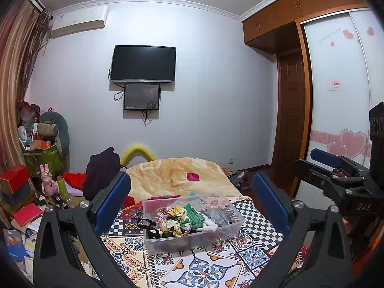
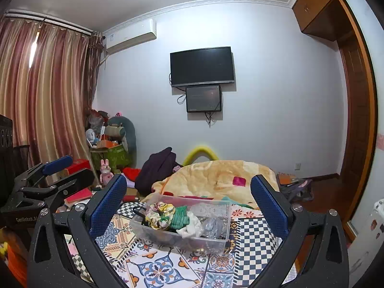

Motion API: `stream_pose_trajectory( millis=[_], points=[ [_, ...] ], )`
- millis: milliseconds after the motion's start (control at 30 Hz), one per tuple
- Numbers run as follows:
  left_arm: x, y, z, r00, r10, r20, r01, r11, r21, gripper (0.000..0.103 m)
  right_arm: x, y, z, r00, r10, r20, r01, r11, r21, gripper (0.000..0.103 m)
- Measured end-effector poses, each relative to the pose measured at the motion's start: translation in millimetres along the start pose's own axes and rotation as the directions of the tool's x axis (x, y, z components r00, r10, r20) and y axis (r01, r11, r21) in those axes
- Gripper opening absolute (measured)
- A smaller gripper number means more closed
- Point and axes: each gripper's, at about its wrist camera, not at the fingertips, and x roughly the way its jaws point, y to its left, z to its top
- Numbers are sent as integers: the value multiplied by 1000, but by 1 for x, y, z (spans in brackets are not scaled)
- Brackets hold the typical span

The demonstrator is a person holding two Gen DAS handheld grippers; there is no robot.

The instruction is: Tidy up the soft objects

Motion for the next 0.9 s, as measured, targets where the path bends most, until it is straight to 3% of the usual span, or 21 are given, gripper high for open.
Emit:
stream_pose_trajectory(
  millis=[900],
  points=[
    [4,1,-1,999,-39,-22,38,999,-19,103,2,-6,-3,1000,0,-10,0,1000,-1,103]
  ],
)
